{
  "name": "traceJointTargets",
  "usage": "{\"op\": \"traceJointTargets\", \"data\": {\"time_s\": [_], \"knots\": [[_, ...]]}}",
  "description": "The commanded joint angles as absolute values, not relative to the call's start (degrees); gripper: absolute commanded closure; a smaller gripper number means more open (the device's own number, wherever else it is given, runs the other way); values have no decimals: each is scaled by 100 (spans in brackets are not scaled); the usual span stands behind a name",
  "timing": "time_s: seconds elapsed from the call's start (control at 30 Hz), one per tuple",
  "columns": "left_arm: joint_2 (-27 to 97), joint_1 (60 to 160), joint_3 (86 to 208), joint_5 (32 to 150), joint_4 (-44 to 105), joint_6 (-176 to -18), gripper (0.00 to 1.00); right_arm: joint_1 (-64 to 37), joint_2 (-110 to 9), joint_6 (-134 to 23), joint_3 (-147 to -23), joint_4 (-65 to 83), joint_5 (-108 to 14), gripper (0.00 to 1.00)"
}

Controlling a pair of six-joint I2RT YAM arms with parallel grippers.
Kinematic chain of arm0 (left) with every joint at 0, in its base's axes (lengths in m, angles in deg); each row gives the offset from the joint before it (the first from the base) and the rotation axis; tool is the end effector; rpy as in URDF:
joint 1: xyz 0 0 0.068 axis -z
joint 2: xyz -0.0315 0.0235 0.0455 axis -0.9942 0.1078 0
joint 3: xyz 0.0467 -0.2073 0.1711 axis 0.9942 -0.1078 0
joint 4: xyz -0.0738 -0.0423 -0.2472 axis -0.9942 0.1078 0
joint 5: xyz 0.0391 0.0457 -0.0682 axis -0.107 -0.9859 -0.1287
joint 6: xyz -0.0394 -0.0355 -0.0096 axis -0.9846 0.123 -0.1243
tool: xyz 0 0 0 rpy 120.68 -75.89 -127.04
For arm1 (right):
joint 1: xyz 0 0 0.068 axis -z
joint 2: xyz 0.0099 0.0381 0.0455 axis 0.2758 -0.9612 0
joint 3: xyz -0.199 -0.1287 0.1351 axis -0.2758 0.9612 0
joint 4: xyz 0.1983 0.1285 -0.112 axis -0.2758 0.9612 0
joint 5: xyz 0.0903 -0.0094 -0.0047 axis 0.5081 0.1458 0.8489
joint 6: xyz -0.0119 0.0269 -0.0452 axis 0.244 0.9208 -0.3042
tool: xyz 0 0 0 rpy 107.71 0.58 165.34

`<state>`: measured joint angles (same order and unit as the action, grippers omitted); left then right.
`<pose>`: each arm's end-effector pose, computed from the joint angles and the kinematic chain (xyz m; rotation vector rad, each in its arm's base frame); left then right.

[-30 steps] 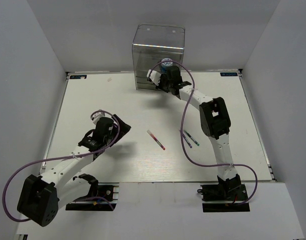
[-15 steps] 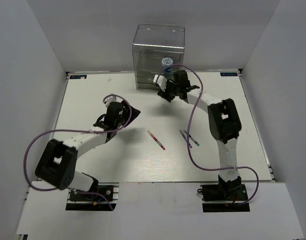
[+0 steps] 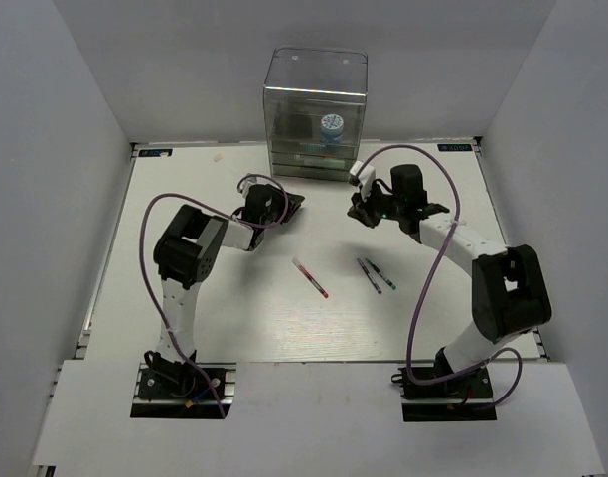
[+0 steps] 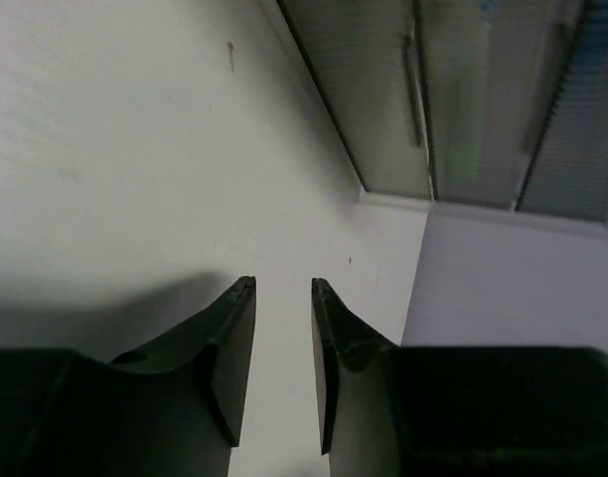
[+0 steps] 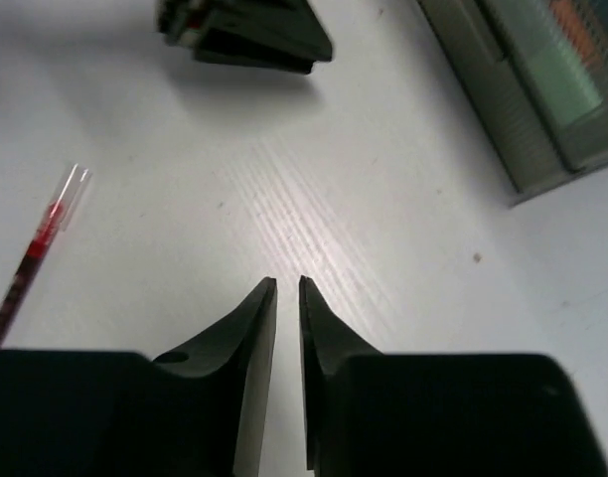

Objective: Sort the stationery into containers
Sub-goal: Open the drawer in the storage box.

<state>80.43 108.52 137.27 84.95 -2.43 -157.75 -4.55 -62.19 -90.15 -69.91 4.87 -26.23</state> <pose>0.3951 -0.1833 0.1197 -0.8514 1.9877 -1.0933 0.3355 0.1440 0.2454 -1.1013 1.7159 0.4394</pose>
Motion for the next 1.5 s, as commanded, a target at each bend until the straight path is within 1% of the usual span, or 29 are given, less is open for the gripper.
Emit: {"op": "traceJointTargets", "data": {"time_s": [0.0,0.03,0.07,0.1,0.23,0.57,0.63,0.7,0.87,0.97,1.0,1.07,1.1,1.17,1.23,1.27,1.3,1.33,1.47], "knots": [[8476,10789,14528,8578,-986,-16445,60,-298,-5739,-8508,-6655,521,-2428,77],[8599,10789,14713,8526,-907,-16497,57,-280,-5685,-8508,-6585,547,-2437,76],[8852,10789,14897,8526,-837,-16498,51,-271,-5528,-8491,-6463,530,-2446,73],[8977,10789,15239,8526,-767,-16498,50,-254,-5483,-8499,-6374,539,-2463,73],[9460,10789,15909,8474,-442,-16550,46,-87,-5403,-8455,-6224,539,-2516,72],[10032,10789,16753,8315,-2,-16603,46,133,-5395,-8411,-6224,539,-2446,71],[10094,10789,16842,8253,-1,-16656,47,176,-5395,-8429,-6224,548,-2446,71],[10147,10789,16973,8184,-1,-16656,51,186,-5403,-8429,-6233,556,-2420,71],[10270,10737,17158,8025,-1,-16656,53,203,-5421,-8464,-6215,609,-2358,71],[10270,10736,17210,8025,-1,-16656,59,203,-5421,-8482,-6172,618,-2367,71],[10270,10736,17211,8025,-1,-16656,64,212,-5430,-8499,-6171,609,-2349,71],[10270,10736,17141,8025,-54,-16656,70,203,-5421,-8491,-6180,618,-2341,71],[10270,10736,17088,8025,-176,-16656,76,203,-5430,-8508,-6180,609,-2332,71],[10270,10736,16939,8025,-264,-16656,82,212,-5447,-8526,-6197,636,-2323,71],[10217,10736,16754,8086,-353,-16656,95,203,-5465,-8526,-6206,653,-2323,71],[10165,10736,16693,8139,-431,-16708,98,203,-5465,-8552,-6206,662,-2305,71],[10164,10736,16536,8139,-519,-16709,100,203,-5474,-8543,-6206,679,-2297,71],[10086,10736,16447,8200,-520,-16709,100,203,-5474,-8552,-6215,680,-2262,68],[9831,10736,15824,8253,-809,-16709,100,195,-5492,-8552,-6206,715,-2226,65]]}}
